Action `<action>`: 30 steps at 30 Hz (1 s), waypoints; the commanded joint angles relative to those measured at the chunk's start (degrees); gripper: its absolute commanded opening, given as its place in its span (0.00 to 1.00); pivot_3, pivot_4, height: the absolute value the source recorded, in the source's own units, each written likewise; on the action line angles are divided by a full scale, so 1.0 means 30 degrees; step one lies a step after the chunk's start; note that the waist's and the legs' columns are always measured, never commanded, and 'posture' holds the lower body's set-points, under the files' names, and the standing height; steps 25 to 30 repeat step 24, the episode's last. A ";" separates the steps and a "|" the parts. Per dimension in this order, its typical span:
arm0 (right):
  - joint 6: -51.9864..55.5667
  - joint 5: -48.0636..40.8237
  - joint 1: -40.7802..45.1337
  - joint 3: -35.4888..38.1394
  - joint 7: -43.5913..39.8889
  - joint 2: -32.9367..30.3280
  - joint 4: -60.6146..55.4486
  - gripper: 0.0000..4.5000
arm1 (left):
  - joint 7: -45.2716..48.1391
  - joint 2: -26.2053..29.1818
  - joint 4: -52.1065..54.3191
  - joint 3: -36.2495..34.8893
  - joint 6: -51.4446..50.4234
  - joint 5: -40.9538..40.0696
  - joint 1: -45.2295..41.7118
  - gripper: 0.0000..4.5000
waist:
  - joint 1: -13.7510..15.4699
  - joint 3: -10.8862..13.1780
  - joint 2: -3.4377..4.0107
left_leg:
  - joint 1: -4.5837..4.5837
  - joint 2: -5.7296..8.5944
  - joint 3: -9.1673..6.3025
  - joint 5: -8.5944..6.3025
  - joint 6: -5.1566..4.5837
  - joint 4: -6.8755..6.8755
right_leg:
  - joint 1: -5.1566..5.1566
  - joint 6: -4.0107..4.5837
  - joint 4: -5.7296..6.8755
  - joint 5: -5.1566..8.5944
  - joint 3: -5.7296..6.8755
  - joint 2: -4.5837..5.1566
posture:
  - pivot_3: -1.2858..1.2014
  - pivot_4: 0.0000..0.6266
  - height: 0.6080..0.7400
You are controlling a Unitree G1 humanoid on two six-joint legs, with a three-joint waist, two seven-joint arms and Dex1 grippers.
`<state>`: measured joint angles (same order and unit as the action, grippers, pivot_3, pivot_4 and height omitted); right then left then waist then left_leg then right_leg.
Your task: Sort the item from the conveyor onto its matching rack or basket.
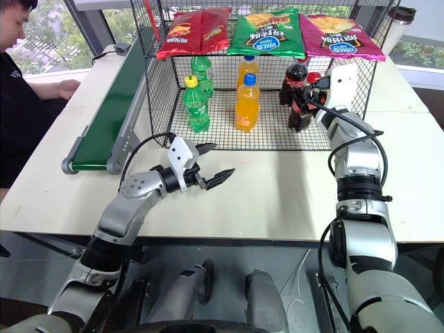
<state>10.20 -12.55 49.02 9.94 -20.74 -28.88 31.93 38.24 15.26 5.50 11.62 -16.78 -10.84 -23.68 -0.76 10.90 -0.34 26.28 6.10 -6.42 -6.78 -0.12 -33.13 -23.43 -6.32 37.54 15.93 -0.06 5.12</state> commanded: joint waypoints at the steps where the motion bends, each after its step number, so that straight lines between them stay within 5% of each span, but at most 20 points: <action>1: 0.1185 -0.0344 -0.1083 0.0714 -0.0097 -0.0828 -0.3378 0.99 | -0.0480 -0.0031 0.0353 -0.0304 0.0592 0.0257 -0.0114 1.00 | 0.0075 0.0000 0.0000 | 0.0000 0.0000 -0.0001 0.0000 0.0000 0.0000 | 0.0001 0.0000 0.0000 0.0000 -0.0001 0.0000 | 0.52 0.24 0.98; 14: 0.7958 -0.4102 -1.0022 0.0376 -0.1279 0.0419 -1.5220 0.99 | -0.2285 -0.0127 0.1483 -0.1782 0.0053 -0.0324 0.1410 1.00 | 0.0034 -0.0014 0.0014 | -0.0015 -0.0014 -0.0022 -0.0005 -0.0002 0.0001 | 0.0011 0.0005 0.0005 0.0004 -0.0002 0.0037 | 0.52 0.24 0.98; 30: 0.8404 -0.4984 -1.2356 -0.0315 -0.2319 0.0879 -1.6451 0.99 | -0.2563 0.0413 0.2481 -0.2357 -0.1075 -0.0797 0.2363 1.00 | 0.0051 -0.0015 0.0012 | -0.0052 -0.0011 -0.0012 -0.0038 0.0051 -0.0033 | 0.0065 0.0089 0.0003 0.0042 0.0002 0.0050 | 0.52 0.24 0.98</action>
